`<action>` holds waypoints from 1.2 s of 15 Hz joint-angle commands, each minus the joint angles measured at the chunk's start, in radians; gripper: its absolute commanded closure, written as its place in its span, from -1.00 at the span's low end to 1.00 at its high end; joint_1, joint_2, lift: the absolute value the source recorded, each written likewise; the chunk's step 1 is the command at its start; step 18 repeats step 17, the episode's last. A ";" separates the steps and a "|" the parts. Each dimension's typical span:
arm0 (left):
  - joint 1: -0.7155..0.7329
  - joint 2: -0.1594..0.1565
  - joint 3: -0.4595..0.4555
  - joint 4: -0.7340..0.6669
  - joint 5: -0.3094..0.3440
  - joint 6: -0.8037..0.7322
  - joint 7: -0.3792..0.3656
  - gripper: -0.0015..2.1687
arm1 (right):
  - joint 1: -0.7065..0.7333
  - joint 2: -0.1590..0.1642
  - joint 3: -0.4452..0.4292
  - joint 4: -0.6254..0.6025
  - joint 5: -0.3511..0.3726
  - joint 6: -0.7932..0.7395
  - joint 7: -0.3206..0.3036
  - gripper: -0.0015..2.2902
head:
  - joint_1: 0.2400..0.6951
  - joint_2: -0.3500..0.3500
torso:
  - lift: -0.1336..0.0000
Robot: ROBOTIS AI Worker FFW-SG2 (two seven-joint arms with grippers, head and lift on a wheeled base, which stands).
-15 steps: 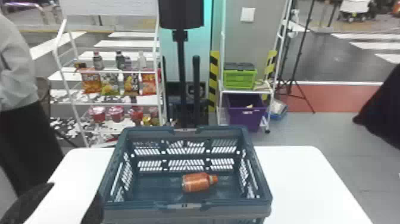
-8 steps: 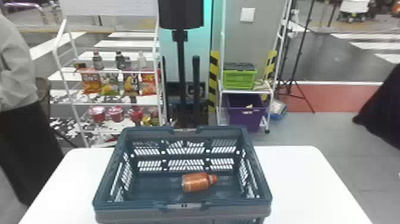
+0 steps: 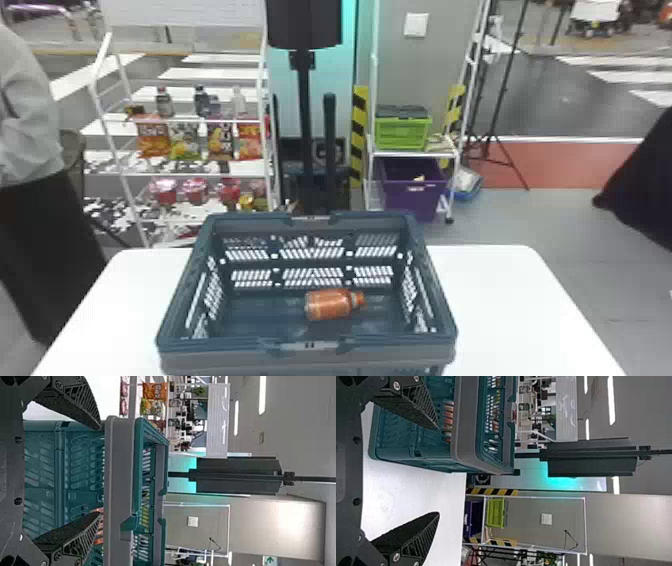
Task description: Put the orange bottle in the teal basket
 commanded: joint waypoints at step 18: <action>-0.032 -0.003 -0.009 0.027 0.011 0.003 0.023 -0.87 | 0.000 -0.005 0.000 -0.005 0.001 0.012 0.000 -0.89 | 0.14 0.00 | 1.00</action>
